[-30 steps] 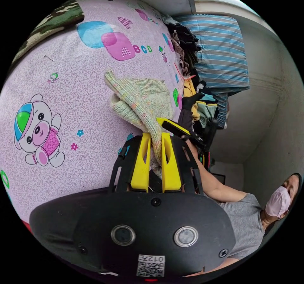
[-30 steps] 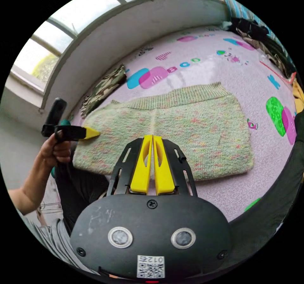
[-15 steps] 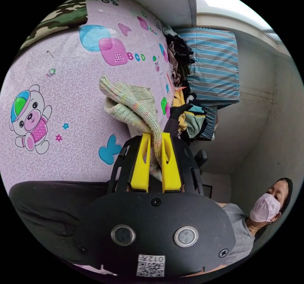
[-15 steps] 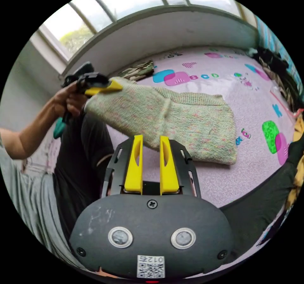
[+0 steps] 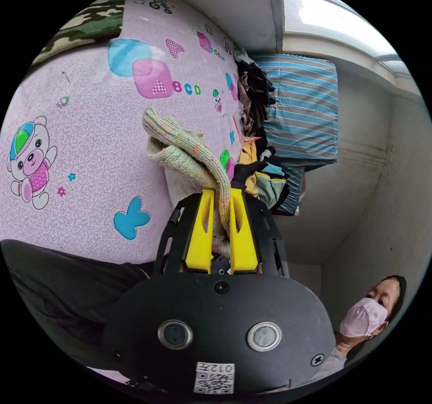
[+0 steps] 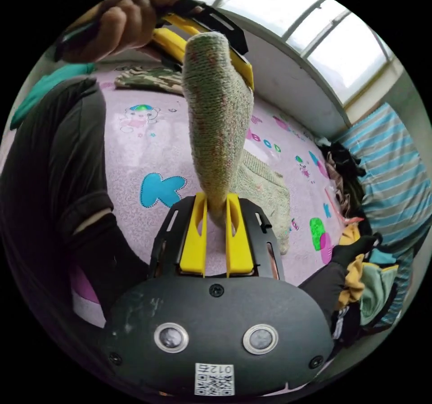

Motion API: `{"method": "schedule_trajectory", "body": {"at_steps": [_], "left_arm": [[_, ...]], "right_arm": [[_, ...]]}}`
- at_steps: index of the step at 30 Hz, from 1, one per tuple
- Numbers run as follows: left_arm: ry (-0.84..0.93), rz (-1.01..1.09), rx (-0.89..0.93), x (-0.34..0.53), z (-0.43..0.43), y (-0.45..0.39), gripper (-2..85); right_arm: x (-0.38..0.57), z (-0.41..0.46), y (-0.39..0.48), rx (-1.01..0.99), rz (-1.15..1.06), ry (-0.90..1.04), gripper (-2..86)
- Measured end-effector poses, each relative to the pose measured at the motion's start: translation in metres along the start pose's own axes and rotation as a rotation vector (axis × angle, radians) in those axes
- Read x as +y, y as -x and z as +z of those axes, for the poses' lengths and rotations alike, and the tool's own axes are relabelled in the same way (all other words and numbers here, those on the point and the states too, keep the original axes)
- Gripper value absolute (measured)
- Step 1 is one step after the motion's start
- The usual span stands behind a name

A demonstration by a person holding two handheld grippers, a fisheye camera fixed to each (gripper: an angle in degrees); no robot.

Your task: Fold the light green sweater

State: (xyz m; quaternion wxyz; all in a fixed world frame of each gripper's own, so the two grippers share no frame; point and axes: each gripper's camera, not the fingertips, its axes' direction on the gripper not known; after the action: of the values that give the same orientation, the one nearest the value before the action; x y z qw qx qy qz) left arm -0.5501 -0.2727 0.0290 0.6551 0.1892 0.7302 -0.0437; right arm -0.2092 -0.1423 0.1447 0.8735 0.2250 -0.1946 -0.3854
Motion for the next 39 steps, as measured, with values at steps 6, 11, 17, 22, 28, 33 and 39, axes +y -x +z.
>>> {"method": "schedule_trajectory", "body": {"at_steps": [6, 11, 17, 22, 28, 33, 39], "left_arm": [[0.08, 0.083, -0.103, -0.015, 0.086, -0.041, 4.0], [0.158, 0.142, -0.227, -0.028, 0.18, -0.071, 5.3], [0.252, 0.135, -0.271, -0.036, 0.287, -0.059, 8.2], [0.196, 0.287, -0.233, -0.009, 0.307, -0.066, 8.7], [0.186, 0.449, -0.365, 0.075, 0.298, -0.033, 9.8], [0.207, 0.565, -0.583, 0.155, 0.326, -0.007, 11.7], [0.204, 0.719, -0.781, 0.208, 0.4, -0.006, 13.8]], "right_arm": [[0.055, 0.022, -0.125, -0.436, 0.449, -0.043, 5.9], [0.116, 0.054, -0.208, -0.726, 0.736, -0.103, 5.7], [0.189, 0.11, -0.27, -1.008, 1.037, -0.123, 5.6], [0.206, 0.119, -0.289, -0.983, 1.022, -0.106, 5.9], [0.221, 0.113, -0.307, -0.928, 0.999, -0.021, 7.2], [0.238, 0.093, -0.338, -0.764, 1.098, -0.031, 9.1], [0.239, 0.116, -0.364, -0.756, 1.219, -0.017, 11.3]]}}
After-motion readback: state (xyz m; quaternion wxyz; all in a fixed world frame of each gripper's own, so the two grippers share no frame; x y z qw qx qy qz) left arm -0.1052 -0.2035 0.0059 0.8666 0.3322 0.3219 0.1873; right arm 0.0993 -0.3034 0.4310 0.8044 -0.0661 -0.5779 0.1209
